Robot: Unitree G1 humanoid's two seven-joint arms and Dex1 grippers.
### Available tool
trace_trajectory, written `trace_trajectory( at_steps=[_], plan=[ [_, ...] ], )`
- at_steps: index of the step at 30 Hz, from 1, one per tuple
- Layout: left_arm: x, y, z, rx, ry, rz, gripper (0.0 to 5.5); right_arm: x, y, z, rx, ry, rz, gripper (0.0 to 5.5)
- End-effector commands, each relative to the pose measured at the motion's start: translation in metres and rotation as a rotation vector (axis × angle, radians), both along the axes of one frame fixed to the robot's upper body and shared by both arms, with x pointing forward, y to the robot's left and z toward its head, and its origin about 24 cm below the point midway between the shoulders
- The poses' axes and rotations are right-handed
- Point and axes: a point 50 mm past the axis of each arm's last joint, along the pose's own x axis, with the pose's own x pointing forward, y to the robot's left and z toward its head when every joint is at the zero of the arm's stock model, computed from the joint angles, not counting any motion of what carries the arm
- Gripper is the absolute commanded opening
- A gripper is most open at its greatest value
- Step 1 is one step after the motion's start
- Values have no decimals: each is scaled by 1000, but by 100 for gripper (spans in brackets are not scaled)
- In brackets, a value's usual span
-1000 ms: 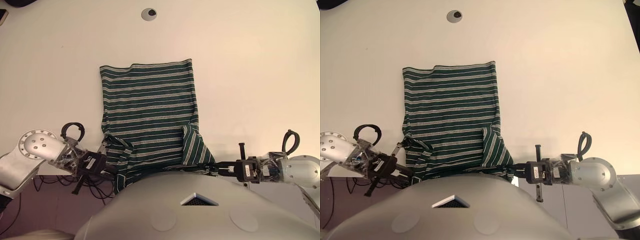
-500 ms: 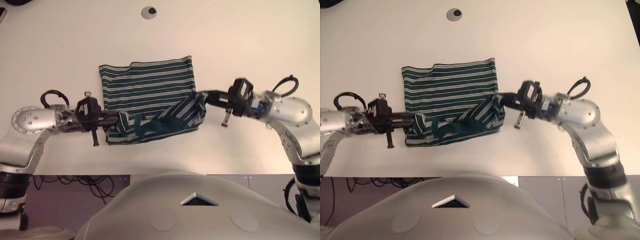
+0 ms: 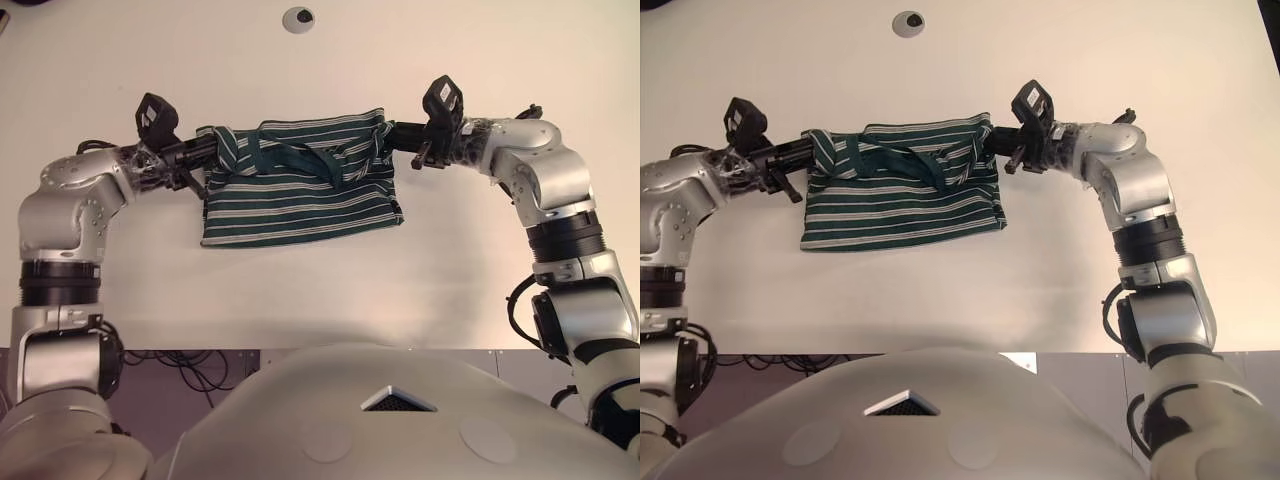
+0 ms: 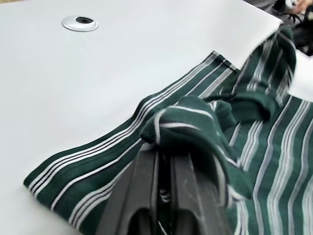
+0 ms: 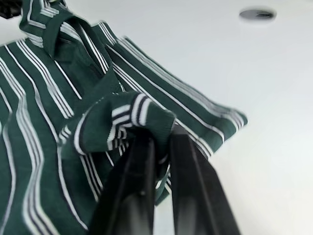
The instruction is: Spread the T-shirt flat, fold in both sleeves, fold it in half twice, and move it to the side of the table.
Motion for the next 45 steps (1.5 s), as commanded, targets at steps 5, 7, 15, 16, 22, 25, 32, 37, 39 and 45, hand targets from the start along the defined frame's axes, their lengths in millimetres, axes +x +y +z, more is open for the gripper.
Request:
trace_trajectory(
  at_steps=[5,7,15,16,22,25,32,37,39,45],
  plan=[
    [14,10,-25,-58,91,173,99,23,15,-6,166,129,-126,131],
    [17,15,-25,-111,102,222,99,30,13,-6,244,181,-202,131],
    [22,33,-21,-308,150,401,99,49,-6,-12,445,351,-525,131],
    [22,34,-20,-324,151,412,99,49,-8,-15,442,360,-548,131],
    [22,38,1,-432,-23,392,99,50,-22,-16,394,268,-601,131],
    [22,30,20,-383,-225,317,99,51,-21,0,310,-36,-502,131],
    [-16,-28,7,3,-363,-108,9,24,30,-17,6,-326,-125,32],
    [-48,-58,-24,212,-311,-354,0,23,39,-44,-160,-240,-81,3],
    [-56,-67,-38,265,-285,-400,0,20,41,-51,-191,-224,-58,3],
    [-69,-63,-59,380,-178,-460,0,9,31,-68,-445,-250,116,3]
  ],
)
